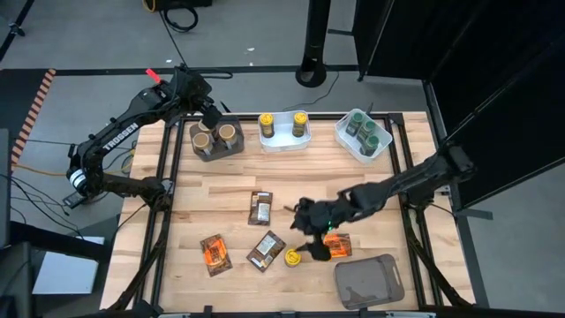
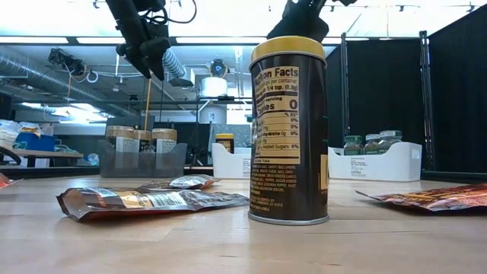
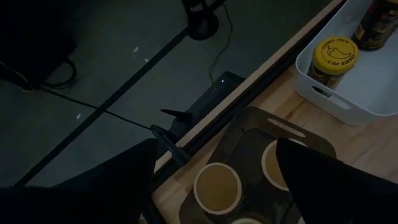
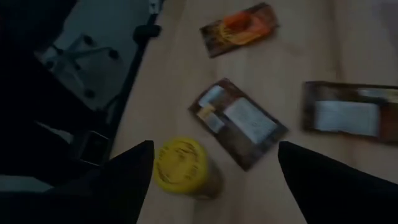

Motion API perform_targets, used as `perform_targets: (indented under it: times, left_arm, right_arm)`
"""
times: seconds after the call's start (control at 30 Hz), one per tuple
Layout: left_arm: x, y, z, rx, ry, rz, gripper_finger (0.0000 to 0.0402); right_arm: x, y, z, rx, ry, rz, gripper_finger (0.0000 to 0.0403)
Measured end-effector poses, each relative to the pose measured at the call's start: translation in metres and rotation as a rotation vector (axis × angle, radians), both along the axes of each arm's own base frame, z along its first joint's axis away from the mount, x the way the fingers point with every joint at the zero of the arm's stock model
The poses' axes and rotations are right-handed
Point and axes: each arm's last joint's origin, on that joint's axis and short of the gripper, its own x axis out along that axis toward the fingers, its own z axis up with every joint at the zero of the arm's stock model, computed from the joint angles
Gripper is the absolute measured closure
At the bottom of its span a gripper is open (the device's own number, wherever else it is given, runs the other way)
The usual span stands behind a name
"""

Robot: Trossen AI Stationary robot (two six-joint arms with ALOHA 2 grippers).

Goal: Sort spices by type
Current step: Put the yellow seasoning bottle into the left white bin

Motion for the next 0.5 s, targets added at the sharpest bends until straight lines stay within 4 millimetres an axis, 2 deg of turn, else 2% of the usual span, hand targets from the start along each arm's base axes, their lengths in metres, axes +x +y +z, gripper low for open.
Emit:
perform_targets:
  times: [0.2, 0.5]
  left_arm:
    - [0.000, 0.000, 0.000, 0.000, 0.000, 0.000, 0.0065]
    - [0.000, 0.000, 0.000, -0.001, 0.001, 0.000, 0.0065]
  right_arm:
    - [0.009, 0.026, -0.018, 0.015, -0.026, 0.035, 0.0023]
    - [0.012, 0.036, -0.033, -0.033, -0.018, -0.014, 0.0021]
